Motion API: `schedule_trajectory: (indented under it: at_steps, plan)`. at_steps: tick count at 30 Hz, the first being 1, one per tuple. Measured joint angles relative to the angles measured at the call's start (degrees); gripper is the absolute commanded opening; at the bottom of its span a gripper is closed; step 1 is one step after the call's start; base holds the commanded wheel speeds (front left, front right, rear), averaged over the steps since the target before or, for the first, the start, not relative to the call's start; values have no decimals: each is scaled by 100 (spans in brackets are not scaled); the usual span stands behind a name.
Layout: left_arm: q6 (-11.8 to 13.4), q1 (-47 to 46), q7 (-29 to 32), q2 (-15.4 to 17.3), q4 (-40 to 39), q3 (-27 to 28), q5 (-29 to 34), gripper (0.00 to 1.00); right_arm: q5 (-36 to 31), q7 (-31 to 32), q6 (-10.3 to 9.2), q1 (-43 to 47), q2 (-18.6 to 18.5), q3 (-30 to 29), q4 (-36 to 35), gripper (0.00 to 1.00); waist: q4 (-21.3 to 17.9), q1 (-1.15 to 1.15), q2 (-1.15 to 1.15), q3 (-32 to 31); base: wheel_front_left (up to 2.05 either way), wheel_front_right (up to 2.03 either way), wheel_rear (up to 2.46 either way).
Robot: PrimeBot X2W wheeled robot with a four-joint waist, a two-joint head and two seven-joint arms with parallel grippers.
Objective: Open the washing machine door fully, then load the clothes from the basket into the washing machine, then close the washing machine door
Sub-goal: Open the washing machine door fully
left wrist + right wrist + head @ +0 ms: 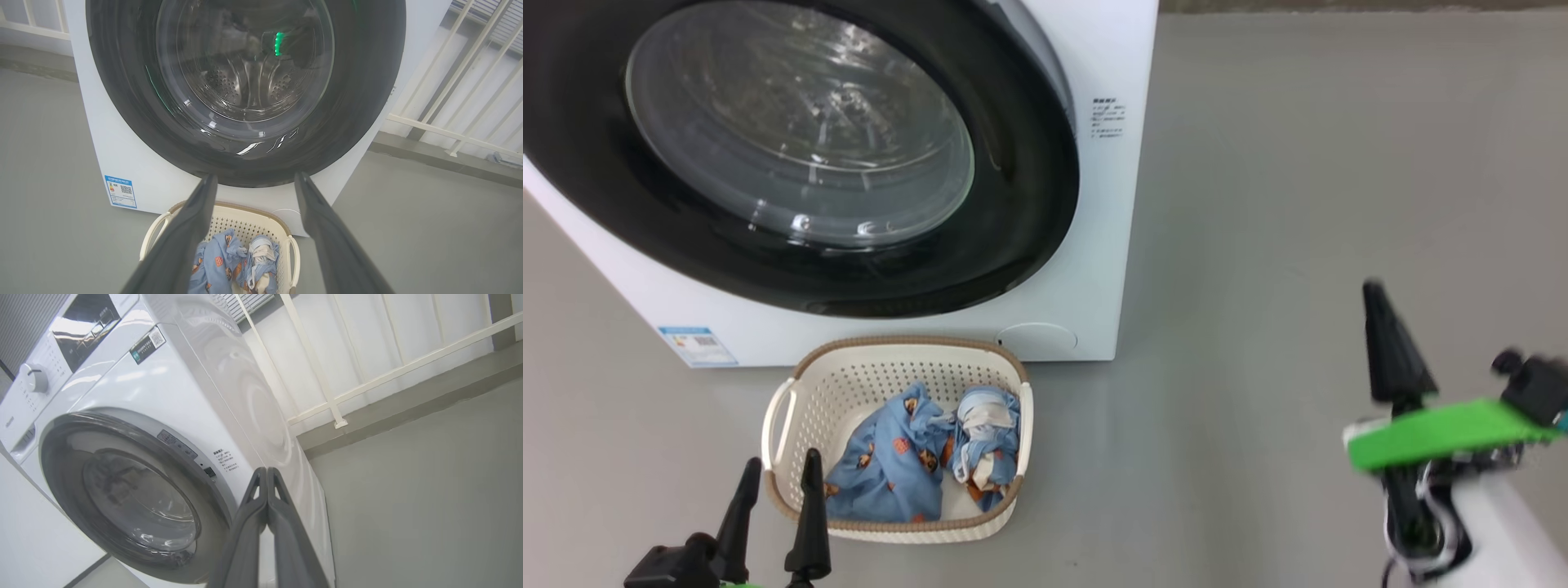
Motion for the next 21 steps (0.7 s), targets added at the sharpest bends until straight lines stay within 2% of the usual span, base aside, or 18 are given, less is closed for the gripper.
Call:
schedule_trajectory:
  at_steps: [5, 10, 14, 17, 21]
  plan:
    - [0, -74, 0, -44, -3, -60, -9, 100, 1247, -16, 0, -621, -46, 1, -16, 0, 108, 0, 0, 140, 0, 0, 0]
    - [0, -320, 0, -104, -34, -133, -45, 100, 2363, -24, 0, -1315, -349, 222, 134, 0, 248, 0, 0, 340, 0, 0, 0]
    - [0, -507, -20, -149, -42, -209, -66, 100, 3253, 13, -1, -1868, -701, 642, 236, 0, 382, 0, 0, 518, 0, 0, 0]
    - [0, -638, -40, -168, -74, -283, -97, 100, 3861, 263, -1, -2293, -967, 886, 216, 0, 482, 1, 0, 668, 0, 0, 0]
    - [0, -805, -40, -177, -94, -413, -180, 100, 4314, 765, -1, -2804, -1307, 1182, 219, 0, 631, 1, 0, 870, 0, 0, 0]
